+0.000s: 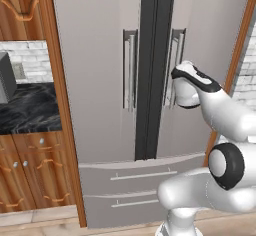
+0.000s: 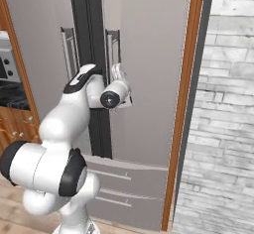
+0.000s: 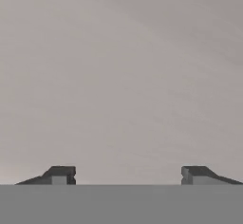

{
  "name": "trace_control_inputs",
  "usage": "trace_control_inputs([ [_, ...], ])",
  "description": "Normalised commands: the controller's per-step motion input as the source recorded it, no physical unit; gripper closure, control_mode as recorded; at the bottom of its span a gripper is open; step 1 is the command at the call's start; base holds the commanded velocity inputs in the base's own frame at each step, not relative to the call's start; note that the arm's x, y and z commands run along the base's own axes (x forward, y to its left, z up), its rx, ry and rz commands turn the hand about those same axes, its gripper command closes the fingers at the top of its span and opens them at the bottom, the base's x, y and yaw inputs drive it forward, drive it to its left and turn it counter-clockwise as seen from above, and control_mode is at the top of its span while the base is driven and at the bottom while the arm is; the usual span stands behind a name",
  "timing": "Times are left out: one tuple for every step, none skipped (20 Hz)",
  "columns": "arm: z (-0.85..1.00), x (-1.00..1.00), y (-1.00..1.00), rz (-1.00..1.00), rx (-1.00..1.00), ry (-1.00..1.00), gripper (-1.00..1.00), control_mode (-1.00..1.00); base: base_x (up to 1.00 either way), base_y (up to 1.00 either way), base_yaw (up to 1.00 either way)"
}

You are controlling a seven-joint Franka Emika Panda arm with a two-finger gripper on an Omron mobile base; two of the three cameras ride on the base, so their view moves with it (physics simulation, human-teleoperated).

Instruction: Place the mango in the correct fridge rack based on whether it is a fruit or vegetable. Finally, close the fridge door.

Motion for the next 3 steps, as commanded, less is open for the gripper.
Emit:
trace_control_inputs([
  [0.05, -0.16, -0.46, -0.06, 0.03, 0.0, -1.0, -1.0, 0.0, 0.0, 0.0],
  [0.05, -0.14, -0.46, -0.06, 0.04, 0.0, -1.0, -1.0, 0.0, 0.0, 0.0],
  [0.05, -0.11, -0.43, -0.06, 0.05, 0.0, -1.0, -1.0, 0.0, 0.0, 0.0],
])
